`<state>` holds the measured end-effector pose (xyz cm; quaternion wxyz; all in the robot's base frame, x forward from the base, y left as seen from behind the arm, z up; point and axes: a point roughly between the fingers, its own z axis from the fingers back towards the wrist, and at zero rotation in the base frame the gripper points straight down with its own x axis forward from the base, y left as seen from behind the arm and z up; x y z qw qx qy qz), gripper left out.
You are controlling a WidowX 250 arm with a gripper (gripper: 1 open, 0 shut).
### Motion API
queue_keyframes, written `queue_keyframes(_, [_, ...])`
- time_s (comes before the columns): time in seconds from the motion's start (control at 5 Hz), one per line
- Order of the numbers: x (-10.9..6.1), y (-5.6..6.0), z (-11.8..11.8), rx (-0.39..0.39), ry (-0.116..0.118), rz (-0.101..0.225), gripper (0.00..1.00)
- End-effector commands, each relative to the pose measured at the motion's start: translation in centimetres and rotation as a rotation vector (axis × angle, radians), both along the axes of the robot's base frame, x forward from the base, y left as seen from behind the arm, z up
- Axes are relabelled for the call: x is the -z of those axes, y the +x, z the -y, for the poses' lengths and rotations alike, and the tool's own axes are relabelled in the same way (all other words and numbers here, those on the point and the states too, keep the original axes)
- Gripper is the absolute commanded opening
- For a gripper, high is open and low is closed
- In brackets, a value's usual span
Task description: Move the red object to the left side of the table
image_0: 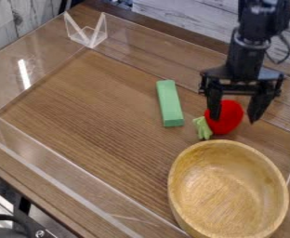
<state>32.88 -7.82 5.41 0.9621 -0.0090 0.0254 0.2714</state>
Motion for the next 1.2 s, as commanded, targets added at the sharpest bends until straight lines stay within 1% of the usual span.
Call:
queue_keyframes(0.0, [0.1,0.6,0.1,0.075,0.006,0.038,1.00])
queue_keyframes(0.2, [-0.8,0.5,0.5,0.084,0.007,0.037,0.00])
queue_keyframes(0.4, [-3.7,0.5,0.8,0.096,-0.017,0.058,0.00])
queue_keyframes(0.6, [-7.8,0.8,-1.4,0.100,-0.045,0.103,0.00])
queue_keyframes(0.8, [-11.6,1.2,-3.9,0.098,-0.074,0.140,0.00])
queue_keyframes(1.0, [-9.2,1.8,-3.1,0.028,-0.051,0.130,1.00])
